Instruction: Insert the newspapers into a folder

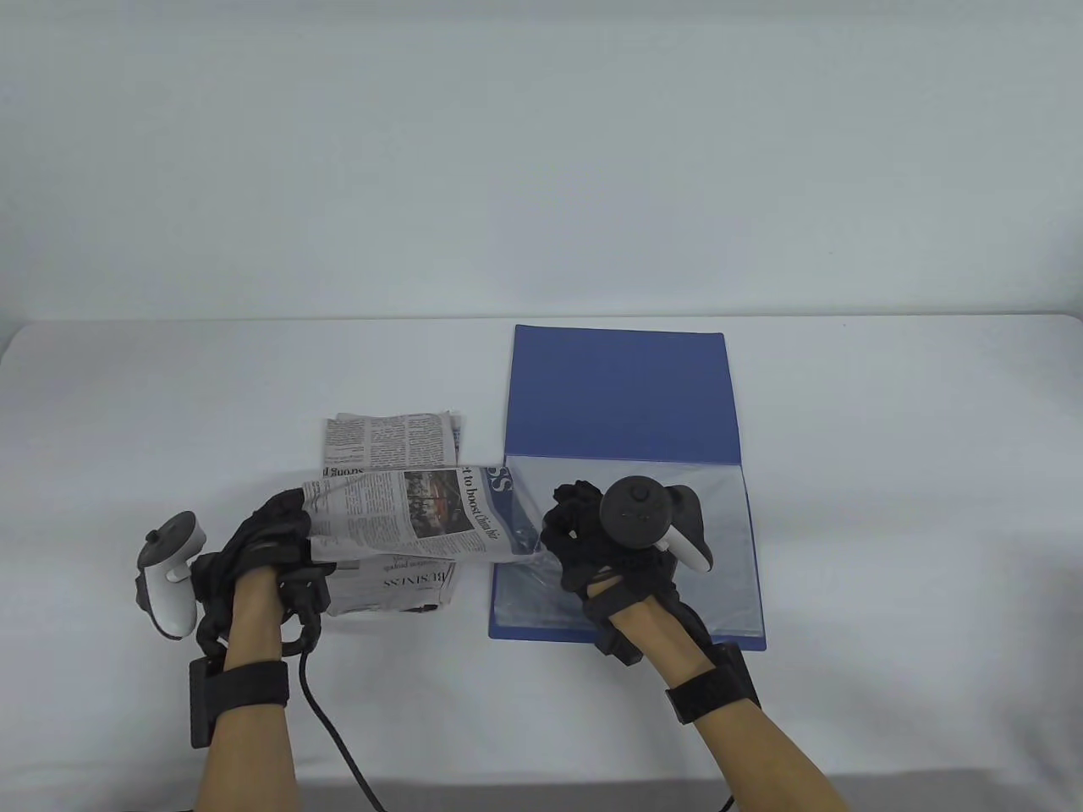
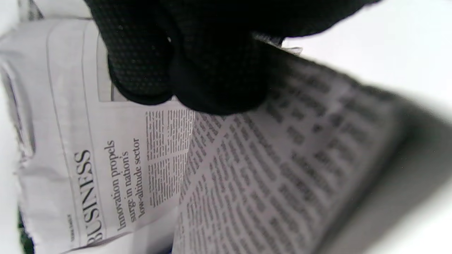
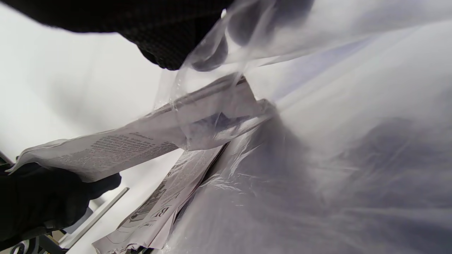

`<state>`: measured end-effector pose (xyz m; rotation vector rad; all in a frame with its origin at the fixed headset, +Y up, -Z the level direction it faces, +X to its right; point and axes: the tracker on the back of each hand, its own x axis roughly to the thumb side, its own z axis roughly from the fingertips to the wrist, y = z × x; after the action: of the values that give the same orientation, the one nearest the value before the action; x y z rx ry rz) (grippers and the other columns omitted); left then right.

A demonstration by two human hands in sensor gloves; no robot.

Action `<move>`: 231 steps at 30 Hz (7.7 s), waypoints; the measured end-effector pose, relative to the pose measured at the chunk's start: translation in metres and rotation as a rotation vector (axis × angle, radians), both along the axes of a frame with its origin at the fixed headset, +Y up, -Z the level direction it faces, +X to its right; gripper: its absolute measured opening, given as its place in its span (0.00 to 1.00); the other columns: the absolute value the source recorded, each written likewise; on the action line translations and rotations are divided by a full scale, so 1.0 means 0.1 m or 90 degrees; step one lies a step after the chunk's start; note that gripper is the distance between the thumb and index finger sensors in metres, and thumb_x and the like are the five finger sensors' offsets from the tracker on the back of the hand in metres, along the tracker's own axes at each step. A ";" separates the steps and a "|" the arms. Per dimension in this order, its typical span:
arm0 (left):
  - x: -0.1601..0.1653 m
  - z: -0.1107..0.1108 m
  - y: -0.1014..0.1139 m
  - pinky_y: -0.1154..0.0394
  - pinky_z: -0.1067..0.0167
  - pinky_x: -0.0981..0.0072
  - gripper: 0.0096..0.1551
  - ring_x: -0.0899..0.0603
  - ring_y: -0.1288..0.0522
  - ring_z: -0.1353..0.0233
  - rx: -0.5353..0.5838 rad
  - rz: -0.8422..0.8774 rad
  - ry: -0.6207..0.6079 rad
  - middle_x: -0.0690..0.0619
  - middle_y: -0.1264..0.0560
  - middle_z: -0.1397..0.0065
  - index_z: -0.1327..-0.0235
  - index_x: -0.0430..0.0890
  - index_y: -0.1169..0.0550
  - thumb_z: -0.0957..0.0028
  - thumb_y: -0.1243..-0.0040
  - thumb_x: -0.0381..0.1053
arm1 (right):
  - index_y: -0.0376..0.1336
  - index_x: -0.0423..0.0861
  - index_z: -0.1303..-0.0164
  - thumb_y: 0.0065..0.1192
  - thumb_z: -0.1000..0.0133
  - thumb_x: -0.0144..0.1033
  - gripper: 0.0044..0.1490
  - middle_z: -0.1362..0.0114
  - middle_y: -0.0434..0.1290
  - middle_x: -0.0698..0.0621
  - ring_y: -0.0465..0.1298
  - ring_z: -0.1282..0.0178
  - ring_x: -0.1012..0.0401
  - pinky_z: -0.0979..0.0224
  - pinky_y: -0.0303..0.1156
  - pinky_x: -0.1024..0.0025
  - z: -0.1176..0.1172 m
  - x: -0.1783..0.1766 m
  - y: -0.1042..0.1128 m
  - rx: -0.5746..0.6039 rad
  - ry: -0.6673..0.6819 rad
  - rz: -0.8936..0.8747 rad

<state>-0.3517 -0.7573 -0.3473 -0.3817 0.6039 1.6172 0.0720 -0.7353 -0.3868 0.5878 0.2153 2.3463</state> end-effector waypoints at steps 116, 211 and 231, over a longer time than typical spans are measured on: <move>2.15 -1.46 -0.31 0.63 0.12 0.35 0.43 0.40 0.66 0.07 0.185 0.214 -0.285 0.61 0.66 0.05 0.15 0.75 0.65 0.29 0.57 0.61 | 0.57 0.32 0.26 0.57 0.36 0.39 0.34 0.21 0.50 0.31 0.49 0.22 0.33 0.29 0.43 0.26 0.17 0.29 0.66 0.096 0.024 -0.287; 1.75 -0.22 0.07 0.75 0.22 0.32 0.31 0.36 0.79 0.16 0.081 -0.536 -0.583 0.47 0.65 0.09 0.16 0.64 0.39 0.34 0.55 0.47 | 0.65 0.37 0.39 0.63 0.39 0.35 0.22 0.22 0.55 0.34 0.54 0.22 0.35 0.29 0.45 0.27 0.03 -0.11 -0.10 -0.008 0.010 0.098; 0.35 -0.15 -0.08 0.61 0.14 0.36 0.26 0.34 0.70 0.12 -0.321 -0.586 -0.180 0.49 0.67 0.13 0.29 0.54 0.36 0.36 0.42 0.58 | 0.65 0.37 0.39 0.63 0.39 0.35 0.22 0.22 0.55 0.33 0.53 0.22 0.35 0.29 0.45 0.27 0.04 -0.13 -0.14 -0.021 0.017 0.109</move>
<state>-0.3163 -0.7654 -0.3627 -0.5790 0.8089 0.5094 0.0593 -0.7496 -0.3828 0.6060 0.3273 2.4950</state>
